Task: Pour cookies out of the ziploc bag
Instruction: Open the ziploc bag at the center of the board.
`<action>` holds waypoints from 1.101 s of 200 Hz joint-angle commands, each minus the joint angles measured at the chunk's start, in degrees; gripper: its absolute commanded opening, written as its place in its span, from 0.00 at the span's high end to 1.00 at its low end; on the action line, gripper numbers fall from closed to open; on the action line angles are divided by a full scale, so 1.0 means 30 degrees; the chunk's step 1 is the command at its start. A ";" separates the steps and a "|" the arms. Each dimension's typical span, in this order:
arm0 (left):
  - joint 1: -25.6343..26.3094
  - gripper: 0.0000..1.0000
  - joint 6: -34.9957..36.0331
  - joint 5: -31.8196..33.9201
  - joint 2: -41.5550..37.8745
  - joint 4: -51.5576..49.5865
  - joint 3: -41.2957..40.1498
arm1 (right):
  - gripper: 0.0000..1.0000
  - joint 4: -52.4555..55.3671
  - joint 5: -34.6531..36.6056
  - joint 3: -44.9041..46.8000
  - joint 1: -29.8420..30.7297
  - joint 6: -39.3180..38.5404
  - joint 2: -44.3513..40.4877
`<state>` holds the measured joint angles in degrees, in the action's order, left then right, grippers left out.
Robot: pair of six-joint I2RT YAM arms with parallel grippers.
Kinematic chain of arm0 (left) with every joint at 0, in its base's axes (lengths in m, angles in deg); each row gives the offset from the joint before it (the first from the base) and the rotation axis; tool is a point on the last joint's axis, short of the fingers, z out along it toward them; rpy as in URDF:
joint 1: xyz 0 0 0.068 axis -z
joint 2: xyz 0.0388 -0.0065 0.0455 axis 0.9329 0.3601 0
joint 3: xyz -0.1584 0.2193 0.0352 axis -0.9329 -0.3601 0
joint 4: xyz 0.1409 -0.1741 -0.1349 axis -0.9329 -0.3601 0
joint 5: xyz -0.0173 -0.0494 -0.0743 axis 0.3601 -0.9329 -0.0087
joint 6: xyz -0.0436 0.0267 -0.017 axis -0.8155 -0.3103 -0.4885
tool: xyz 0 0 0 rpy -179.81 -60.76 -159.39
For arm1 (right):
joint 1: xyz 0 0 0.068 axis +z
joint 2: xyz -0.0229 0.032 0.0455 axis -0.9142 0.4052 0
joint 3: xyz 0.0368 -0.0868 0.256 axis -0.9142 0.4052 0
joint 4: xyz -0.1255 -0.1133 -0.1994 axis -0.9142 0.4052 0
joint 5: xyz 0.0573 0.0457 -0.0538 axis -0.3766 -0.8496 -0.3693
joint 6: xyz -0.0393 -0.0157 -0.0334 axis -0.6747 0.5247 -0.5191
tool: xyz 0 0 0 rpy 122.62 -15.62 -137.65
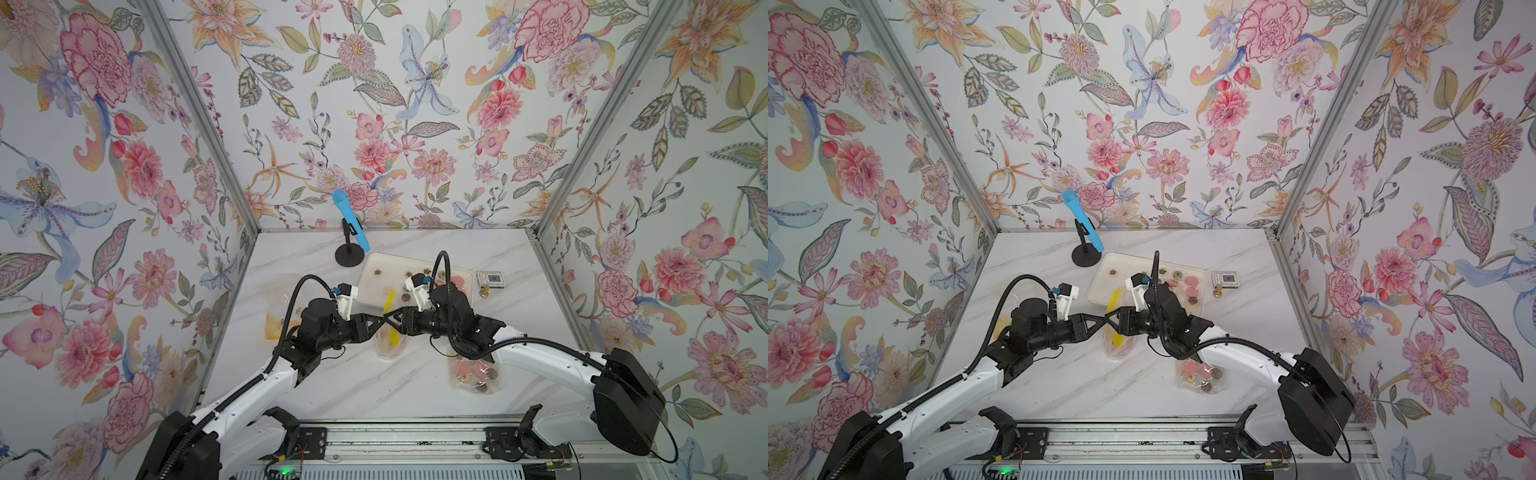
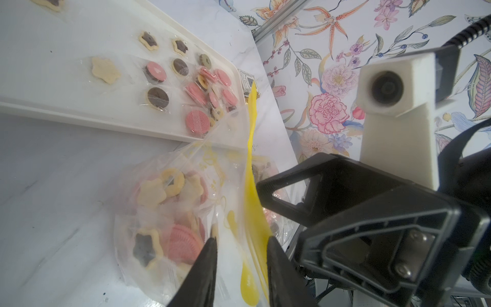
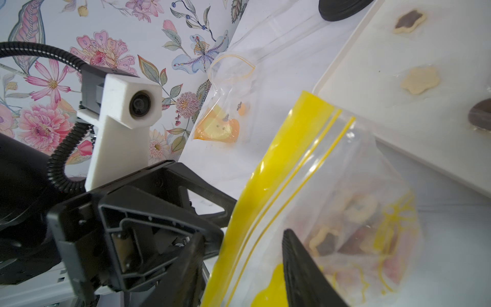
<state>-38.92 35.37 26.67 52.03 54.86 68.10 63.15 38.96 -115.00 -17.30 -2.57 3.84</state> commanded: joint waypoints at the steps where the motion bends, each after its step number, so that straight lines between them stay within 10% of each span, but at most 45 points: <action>1: 0.0159 0.66 0.0544 0.0210 0.0083 -0.0578 0.0583 | 0.53 0.0301 0.0303 -0.0579 0.0097 -0.0231 0.0176; 220: 0.0146 0.65 0.0729 0.0507 0.0015 -0.0900 0.0591 | 0.57 0.0009 0.0324 0.0575 -0.0409 0.0150 0.0152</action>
<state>-38.92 37.05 27.11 52.05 51.90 69.04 63.50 39.14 -113.89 -18.20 -2.55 4.94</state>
